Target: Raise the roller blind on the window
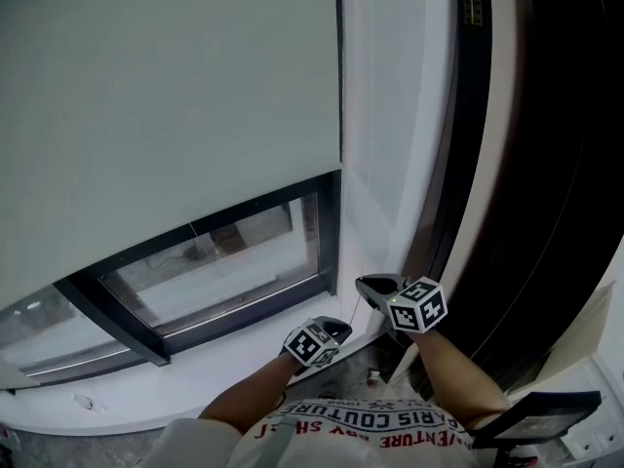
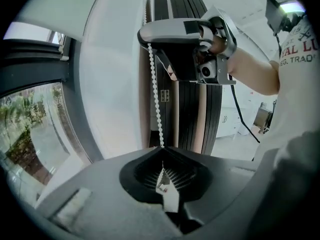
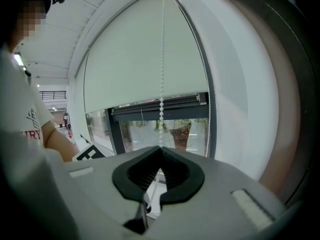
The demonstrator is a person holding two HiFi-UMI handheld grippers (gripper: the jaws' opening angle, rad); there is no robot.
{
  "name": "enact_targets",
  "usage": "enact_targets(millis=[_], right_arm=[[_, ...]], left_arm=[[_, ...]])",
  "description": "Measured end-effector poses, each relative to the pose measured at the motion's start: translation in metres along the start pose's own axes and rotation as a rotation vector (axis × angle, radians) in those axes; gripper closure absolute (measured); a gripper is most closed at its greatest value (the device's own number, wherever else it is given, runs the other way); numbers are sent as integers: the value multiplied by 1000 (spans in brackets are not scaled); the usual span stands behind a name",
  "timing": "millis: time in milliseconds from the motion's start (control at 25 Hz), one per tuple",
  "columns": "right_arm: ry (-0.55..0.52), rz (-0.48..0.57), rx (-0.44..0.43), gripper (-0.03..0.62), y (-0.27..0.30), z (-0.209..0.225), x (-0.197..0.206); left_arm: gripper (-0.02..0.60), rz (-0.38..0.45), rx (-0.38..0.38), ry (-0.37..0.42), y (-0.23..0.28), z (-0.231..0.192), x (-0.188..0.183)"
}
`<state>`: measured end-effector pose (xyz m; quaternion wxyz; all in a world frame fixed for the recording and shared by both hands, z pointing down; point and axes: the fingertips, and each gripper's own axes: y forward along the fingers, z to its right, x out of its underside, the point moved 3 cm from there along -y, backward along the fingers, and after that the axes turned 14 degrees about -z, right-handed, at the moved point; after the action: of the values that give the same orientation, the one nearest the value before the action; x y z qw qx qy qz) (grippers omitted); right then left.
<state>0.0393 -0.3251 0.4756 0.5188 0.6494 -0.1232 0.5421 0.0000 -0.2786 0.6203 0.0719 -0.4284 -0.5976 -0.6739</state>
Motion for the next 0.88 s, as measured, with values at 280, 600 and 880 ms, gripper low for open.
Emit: enact_targets(millis=[280, 600, 880], right_arm=[[31, 8, -4, 586, -5, 7, 3], [39, 13, -6, 586, -12, 6, 5], [42, 7, -18, 586, -19, -5, 11]], left_arm=[[514, 105, -1, -57, -26, -12, -13], [491, 373, 48, -65, -123, -33, -95], [492, 559, 119, -31, -215, -31, -202]])
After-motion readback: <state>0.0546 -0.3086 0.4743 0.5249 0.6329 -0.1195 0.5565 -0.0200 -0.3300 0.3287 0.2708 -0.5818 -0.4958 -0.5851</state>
